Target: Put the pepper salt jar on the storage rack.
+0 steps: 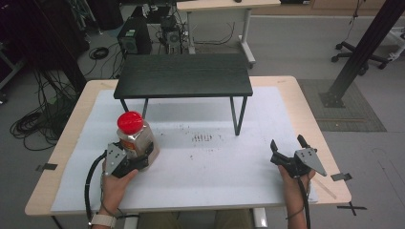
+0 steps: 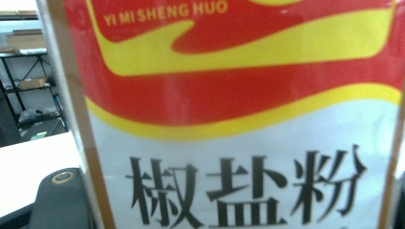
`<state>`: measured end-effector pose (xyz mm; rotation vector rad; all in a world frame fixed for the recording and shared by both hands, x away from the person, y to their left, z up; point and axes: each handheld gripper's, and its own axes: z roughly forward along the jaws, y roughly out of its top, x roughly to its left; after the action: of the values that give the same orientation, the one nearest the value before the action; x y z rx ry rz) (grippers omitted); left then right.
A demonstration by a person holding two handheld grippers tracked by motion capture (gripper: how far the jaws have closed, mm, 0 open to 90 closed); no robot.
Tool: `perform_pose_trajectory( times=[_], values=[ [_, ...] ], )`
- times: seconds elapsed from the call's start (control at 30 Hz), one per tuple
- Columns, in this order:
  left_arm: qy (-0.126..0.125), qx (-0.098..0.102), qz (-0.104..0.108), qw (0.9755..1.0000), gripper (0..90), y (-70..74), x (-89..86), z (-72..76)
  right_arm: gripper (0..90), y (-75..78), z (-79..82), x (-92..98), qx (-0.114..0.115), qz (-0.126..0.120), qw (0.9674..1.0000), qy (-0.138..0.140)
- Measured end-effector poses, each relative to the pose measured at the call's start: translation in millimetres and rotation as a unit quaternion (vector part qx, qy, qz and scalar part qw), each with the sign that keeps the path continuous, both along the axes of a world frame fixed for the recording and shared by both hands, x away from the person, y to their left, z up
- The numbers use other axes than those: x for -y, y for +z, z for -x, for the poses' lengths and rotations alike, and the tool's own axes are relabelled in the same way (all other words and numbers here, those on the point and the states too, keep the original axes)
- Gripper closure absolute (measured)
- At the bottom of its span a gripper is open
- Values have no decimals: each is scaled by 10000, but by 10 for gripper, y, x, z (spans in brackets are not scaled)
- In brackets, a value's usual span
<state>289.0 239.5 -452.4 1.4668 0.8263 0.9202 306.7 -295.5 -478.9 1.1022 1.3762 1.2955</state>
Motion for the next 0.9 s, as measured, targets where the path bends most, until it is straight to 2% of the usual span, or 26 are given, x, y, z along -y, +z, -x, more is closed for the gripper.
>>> perform_pose_trajectory(
  times=[0.3, 0.57, 0.9],
  values=[
    [66, -114, 83, 9999, 227, 17, 4, 16, 26, 0, 1, -1, 2, 14, 10000, 5],
    [174, -447, 143, 9987, 240, 84, 20, 27, 27, 1, 2, -5, 1, 34, 10000, 13],
    [220, -498, 173, 9984, 245, 98, 29, 33, 27, 1, 3, -6, 7, 38, 10000, 19]
  ],
)
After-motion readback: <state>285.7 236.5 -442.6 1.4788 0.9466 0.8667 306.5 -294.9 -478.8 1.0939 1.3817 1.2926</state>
